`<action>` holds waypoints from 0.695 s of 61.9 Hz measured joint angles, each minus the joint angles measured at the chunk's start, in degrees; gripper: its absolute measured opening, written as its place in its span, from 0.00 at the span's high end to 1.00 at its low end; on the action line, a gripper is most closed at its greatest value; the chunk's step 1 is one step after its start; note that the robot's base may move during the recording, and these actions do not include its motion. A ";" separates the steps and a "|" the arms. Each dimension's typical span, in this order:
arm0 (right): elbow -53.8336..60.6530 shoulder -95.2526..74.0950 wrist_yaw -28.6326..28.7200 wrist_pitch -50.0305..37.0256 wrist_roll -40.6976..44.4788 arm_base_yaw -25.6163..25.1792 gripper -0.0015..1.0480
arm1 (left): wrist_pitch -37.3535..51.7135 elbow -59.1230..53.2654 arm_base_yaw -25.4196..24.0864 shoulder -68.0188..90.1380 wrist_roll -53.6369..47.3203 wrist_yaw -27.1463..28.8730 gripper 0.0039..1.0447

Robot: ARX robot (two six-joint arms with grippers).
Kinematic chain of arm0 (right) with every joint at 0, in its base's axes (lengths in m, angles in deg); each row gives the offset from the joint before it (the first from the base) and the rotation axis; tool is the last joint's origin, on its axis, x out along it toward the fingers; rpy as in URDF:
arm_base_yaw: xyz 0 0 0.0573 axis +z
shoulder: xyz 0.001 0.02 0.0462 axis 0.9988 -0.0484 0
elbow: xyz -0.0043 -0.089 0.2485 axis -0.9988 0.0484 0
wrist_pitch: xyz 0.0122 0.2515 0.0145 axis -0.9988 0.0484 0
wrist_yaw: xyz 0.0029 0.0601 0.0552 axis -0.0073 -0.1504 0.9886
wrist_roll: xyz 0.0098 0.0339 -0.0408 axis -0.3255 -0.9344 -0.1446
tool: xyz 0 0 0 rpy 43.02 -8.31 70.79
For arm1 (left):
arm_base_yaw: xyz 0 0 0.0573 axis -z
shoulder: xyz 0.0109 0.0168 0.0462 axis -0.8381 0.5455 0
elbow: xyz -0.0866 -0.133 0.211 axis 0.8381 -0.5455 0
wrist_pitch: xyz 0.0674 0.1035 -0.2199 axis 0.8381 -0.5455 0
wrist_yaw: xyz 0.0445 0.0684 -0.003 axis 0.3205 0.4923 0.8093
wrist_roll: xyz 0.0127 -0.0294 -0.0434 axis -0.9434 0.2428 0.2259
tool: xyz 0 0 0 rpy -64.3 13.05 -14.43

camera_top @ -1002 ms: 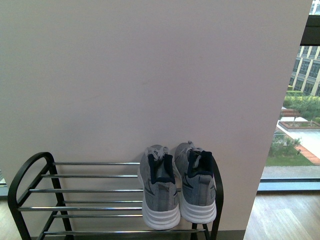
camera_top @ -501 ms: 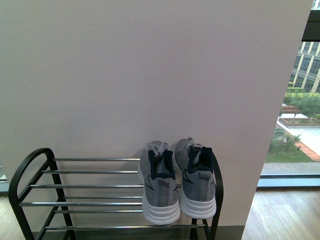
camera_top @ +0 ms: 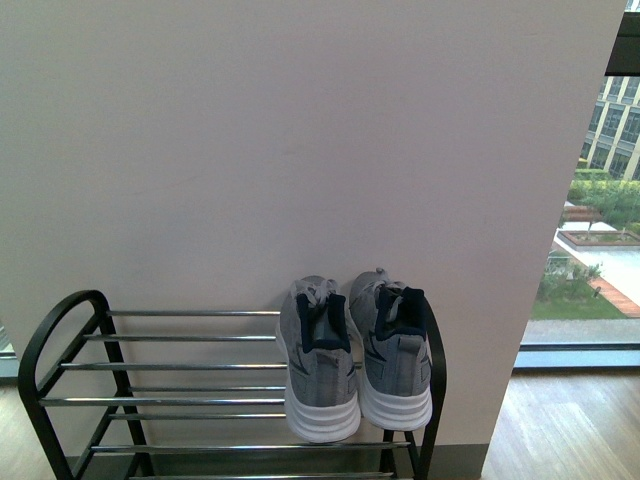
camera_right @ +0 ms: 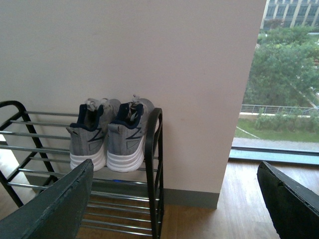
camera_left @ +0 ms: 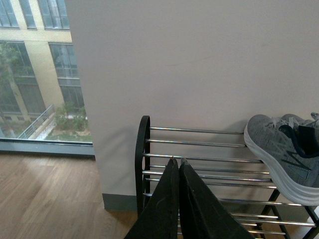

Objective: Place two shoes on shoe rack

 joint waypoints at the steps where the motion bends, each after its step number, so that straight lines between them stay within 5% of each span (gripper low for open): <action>1: 0.00 0.00 0.00 0.02 0.00 0.00 0.09 | -0.57 0.00 0.00 -0.59 0.02 0.00 0.99; 43: 0.00 -0.02 0.00 0.02 0.00 0.00 0.09 | -16.09 0.02 -0.04 -15.10 0.00 0.00 0.99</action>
